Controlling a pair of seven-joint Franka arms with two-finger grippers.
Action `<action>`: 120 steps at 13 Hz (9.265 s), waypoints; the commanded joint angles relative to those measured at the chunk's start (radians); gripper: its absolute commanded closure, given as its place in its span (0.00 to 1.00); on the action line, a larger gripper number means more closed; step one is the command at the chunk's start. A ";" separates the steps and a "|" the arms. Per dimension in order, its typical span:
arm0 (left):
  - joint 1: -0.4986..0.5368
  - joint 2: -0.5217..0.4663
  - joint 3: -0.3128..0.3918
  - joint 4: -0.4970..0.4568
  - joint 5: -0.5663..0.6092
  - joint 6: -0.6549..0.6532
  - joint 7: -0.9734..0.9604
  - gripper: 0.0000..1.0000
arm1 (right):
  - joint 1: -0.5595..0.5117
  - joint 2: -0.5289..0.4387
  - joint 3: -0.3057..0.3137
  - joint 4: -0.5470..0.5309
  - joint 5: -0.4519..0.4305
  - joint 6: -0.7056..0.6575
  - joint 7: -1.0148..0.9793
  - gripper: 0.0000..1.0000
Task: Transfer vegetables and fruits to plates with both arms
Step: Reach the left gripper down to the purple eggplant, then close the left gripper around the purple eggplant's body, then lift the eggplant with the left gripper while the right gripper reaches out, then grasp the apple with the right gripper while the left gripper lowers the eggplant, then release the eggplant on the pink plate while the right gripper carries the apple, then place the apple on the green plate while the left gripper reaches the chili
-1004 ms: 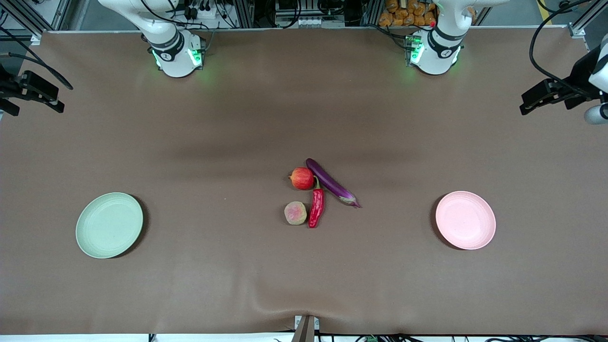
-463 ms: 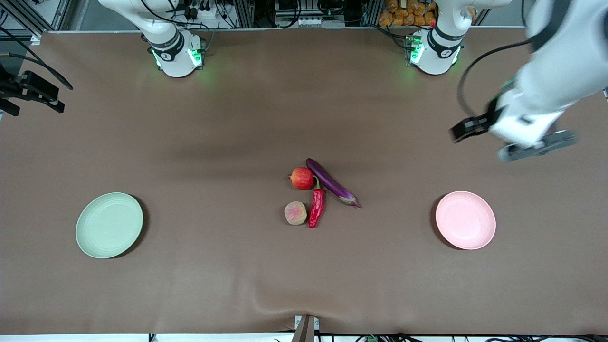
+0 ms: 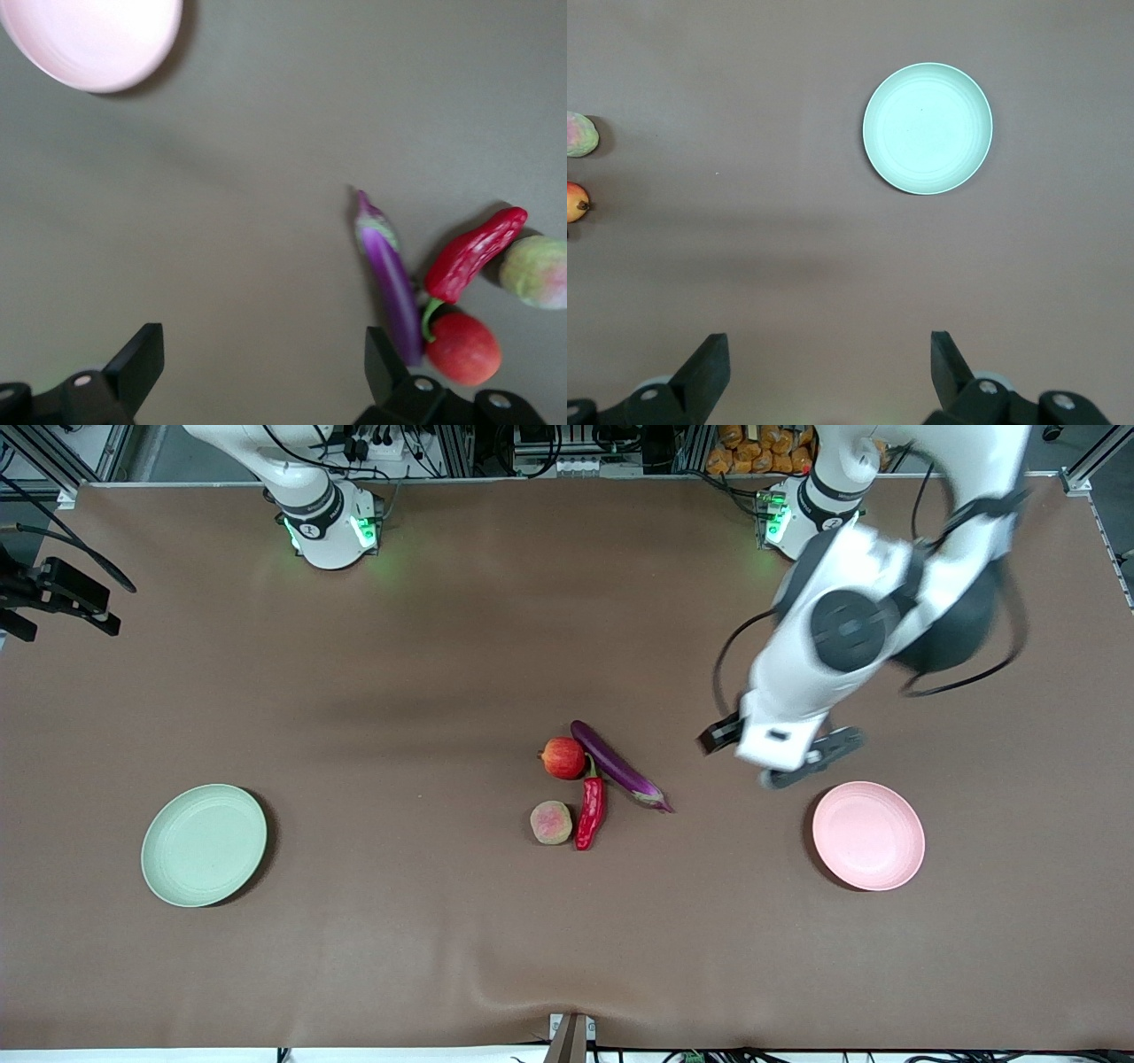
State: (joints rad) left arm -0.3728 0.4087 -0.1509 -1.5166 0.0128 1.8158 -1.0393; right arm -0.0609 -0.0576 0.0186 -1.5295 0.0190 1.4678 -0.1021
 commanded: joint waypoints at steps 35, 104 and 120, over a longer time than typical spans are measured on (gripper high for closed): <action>0.041 0.176 -0.033 -0.117 0.147 0.413 -0.254 1.00 | 0.009 0.010 0.003 0.019 -0.001 -0.007 0.006 0.00; 0.322 0.349 -0.280 0.001 0.118 0.361 0.341 0.00 | -0.152 0.682 -0.008 -0.008 -0.041 0.371 -0.159 1.00; 0.100 0.453 -0.196 0.055 0.099 0.629 0.147 0.00 | -0.085 0.703 -0.005 0.144 -0.126 0.293 -0.160 0.00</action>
State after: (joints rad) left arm -0.2335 0.8453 -0.3597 -1.4994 0.1324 2.4217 -0.8726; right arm -0.1454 0.6526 0.0138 -1.3878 -0.0713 1.7750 -0.2608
